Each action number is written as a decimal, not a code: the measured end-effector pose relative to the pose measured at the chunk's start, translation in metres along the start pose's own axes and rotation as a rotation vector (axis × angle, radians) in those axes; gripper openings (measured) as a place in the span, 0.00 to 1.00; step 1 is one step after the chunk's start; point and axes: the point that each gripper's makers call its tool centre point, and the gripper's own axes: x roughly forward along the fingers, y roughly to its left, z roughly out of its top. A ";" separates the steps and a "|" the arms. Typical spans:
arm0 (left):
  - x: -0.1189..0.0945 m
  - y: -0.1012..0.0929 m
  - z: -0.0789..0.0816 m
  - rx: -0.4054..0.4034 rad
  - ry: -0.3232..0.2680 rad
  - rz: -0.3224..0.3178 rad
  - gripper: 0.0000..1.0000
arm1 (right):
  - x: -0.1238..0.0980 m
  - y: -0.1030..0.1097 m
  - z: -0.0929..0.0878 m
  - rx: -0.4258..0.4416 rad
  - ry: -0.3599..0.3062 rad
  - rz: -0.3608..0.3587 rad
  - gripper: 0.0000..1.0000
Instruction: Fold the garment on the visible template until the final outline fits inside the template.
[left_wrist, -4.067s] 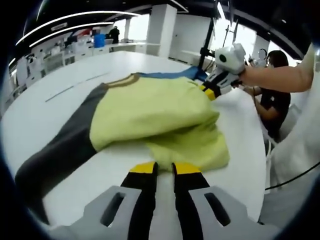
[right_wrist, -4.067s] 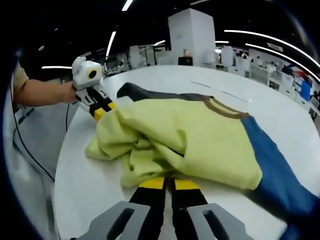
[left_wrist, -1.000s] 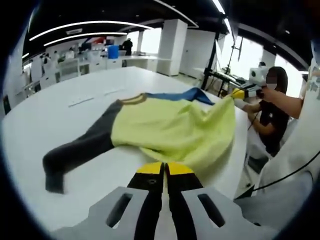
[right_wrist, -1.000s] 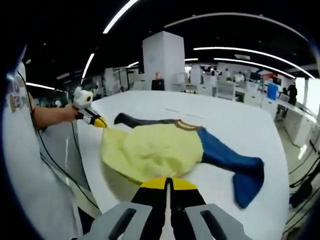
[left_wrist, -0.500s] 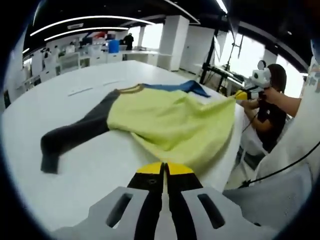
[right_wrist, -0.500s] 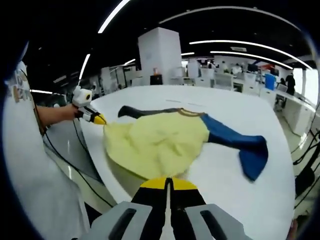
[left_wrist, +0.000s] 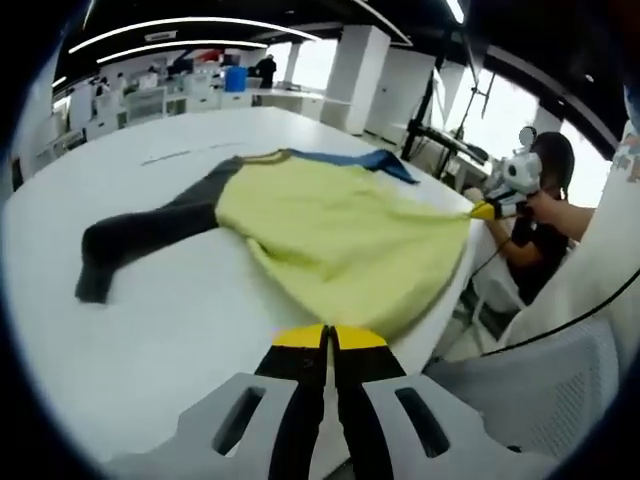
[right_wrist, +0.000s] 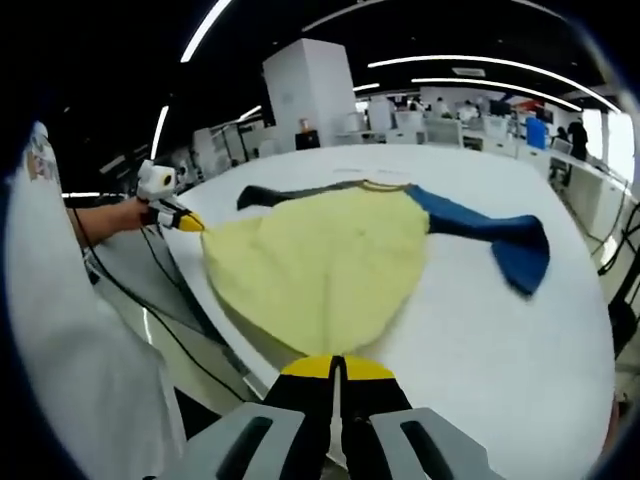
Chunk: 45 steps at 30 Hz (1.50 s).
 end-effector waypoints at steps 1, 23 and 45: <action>-0.001 -0.001 0.000 0.001 0.000 0.000 0.00 | 0.000 0.000 0.000 0.000 0.000 0.000 0.00; 0.000 0.002 -0.030 -0.110 0.068 0.012 0.00 | 0.013 0.008 -0.024 0.008 0.063 0.017 0.00; 0.007 0.016 -0.064 -0.137 0.204 0.045 0.00 | 0.020 0.004 -0.036 -0.046 0.114 0.014 0.00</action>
